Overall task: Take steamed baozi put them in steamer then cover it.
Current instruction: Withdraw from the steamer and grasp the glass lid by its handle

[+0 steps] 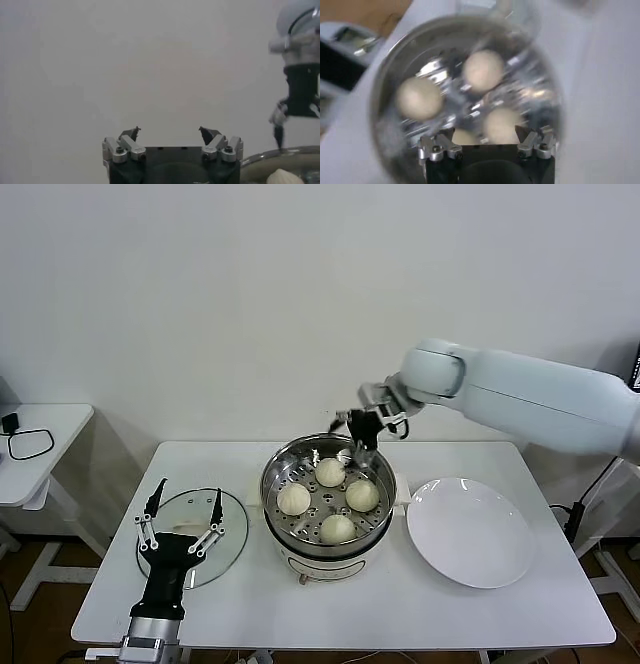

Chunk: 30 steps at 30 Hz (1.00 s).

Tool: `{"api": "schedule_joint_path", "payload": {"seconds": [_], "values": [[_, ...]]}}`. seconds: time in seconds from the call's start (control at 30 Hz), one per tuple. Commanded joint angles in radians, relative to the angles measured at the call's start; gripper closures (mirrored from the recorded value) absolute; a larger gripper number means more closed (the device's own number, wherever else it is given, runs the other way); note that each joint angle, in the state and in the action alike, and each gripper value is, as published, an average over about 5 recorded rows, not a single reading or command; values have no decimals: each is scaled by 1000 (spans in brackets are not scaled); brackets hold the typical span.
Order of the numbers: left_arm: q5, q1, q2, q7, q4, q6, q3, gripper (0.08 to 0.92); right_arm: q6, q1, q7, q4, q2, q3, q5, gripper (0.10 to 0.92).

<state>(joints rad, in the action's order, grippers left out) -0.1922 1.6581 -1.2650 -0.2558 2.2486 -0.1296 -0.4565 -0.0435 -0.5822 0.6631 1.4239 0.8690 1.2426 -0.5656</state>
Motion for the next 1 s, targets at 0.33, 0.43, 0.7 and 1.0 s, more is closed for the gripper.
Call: {"api": "schedule_joint_path", "payload": {"seconds": [0.33, 0.43, 0.7, 1.0], "values": [[-467, -80, 36, -10, -220, -27, -35, 177, 367, 1246, -1140, 65, -138, -1176, 122, 203], [-514, -86, 47, -8, -261, -47, -45, 177, 385, 1383, -1120, 62, -78, -1306, 143, 203], [-685, -91, 95, -11, -381, -66, -89, 177, 412, 1609, -1074, 79, 63, -1512, 201, 203], [-946, -81, 124, 6, -487, -27, -160, 177, 426, 1720, -1040, 110, 141, -1578, 244, 203]]}}
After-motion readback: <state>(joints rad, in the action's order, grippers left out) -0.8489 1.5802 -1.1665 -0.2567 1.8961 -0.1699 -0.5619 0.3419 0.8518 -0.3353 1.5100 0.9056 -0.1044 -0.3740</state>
